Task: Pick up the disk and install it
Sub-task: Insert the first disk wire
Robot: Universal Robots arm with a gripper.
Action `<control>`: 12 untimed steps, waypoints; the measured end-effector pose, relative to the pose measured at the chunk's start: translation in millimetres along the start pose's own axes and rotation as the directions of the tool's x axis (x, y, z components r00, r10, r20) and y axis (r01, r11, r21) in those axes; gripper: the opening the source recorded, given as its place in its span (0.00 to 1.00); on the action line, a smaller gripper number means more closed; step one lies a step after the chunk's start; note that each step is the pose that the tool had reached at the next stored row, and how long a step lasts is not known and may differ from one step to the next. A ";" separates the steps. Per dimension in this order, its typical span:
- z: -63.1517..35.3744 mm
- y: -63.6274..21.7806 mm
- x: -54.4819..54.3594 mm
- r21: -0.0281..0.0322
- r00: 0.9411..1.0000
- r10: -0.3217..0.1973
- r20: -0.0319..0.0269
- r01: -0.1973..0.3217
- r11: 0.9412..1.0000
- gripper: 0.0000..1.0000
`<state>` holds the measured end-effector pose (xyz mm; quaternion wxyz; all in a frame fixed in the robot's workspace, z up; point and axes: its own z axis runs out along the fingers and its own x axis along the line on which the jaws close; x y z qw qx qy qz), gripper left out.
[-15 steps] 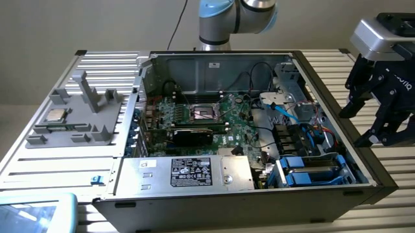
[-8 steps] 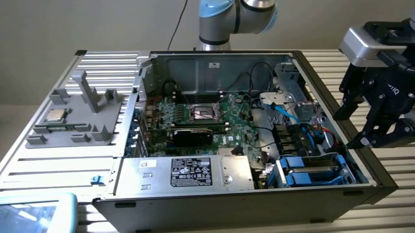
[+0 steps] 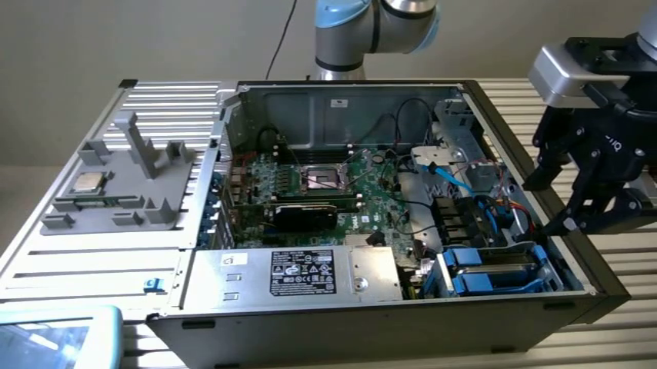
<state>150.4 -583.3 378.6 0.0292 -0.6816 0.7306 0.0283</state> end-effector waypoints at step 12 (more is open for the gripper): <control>13.2 14.5 -11.8 0.014 1.000 0.023 0.011 -0.024 1.000 0.60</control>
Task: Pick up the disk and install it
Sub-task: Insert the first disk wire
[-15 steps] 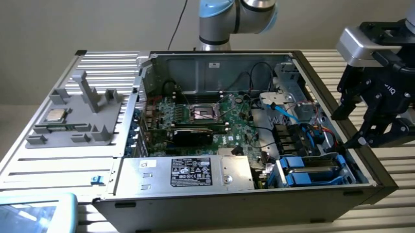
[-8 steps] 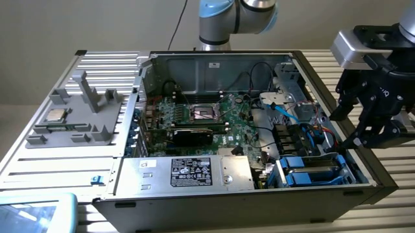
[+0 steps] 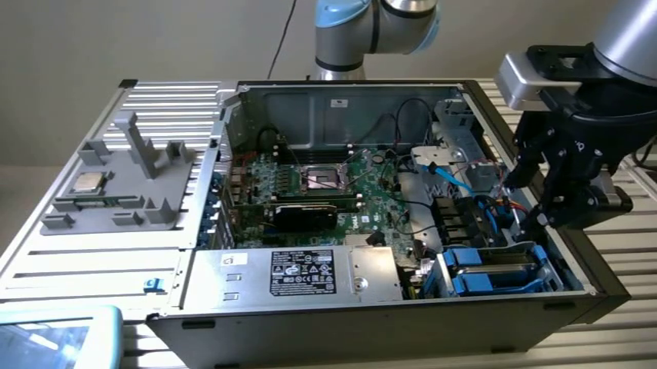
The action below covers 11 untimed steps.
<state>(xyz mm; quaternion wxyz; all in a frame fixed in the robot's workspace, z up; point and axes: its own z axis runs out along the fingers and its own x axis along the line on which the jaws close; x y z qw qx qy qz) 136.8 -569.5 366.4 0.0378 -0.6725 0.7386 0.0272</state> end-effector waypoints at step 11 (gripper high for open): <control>18.6 3.3 -8.9 0.002 1.000 0.022 0.000 -0.022 1.000 0.60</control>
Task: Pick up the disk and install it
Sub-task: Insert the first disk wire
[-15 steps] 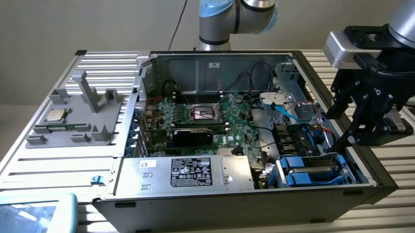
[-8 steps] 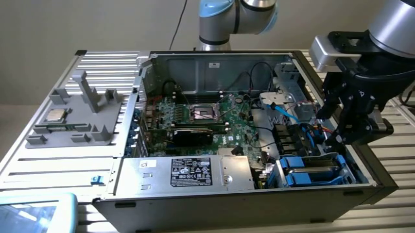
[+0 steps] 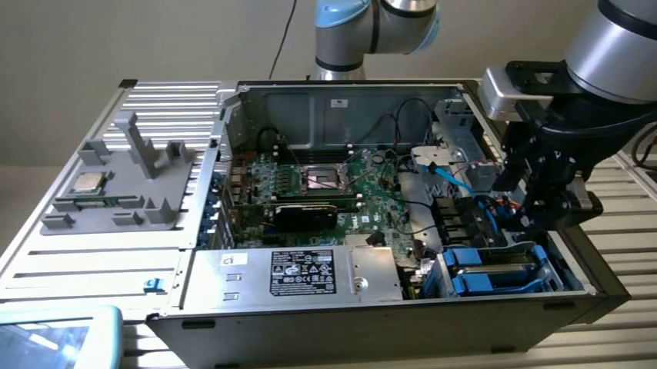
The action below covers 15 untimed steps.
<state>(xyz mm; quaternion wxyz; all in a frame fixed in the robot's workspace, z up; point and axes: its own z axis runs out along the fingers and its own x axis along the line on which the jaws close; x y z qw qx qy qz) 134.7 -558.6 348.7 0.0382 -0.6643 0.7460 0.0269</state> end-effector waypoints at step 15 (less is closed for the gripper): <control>2.6 0.9 -8.8 0.004 1.000 0.024 -0.011 -0.024 1.000 0.37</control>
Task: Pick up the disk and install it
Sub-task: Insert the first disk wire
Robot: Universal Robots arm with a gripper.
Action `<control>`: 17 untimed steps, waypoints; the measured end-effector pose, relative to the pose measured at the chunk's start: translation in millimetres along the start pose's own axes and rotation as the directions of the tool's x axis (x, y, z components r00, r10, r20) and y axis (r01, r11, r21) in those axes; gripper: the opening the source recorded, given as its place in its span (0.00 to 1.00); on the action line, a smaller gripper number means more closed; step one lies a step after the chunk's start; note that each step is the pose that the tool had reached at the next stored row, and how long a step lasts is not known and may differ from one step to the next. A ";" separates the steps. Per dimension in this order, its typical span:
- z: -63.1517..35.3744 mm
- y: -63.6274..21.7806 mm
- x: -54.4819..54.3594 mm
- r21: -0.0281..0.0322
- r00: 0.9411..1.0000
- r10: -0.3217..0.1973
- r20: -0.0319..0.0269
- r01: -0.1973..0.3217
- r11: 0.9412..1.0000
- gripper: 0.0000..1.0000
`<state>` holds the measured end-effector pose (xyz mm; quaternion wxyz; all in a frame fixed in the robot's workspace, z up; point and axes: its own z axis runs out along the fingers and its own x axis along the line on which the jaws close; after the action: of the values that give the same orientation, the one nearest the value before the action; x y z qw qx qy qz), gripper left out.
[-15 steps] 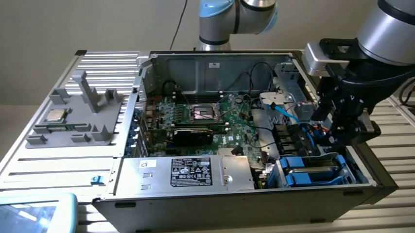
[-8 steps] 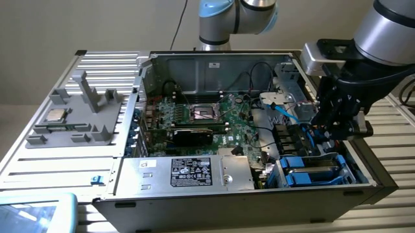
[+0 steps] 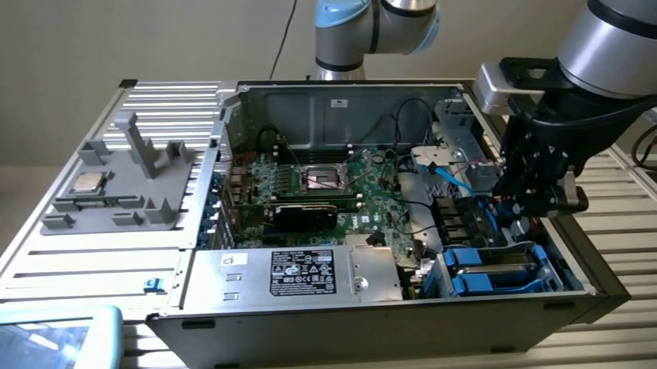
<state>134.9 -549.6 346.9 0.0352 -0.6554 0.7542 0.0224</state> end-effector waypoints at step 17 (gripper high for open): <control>-3.7 11.2 -8.3 0.016 0.994 0.002 -0.109 -0.001 1.000 0.37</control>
<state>124.9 -540.1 351.1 -0.0011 -0.6547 0.7556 -0.0195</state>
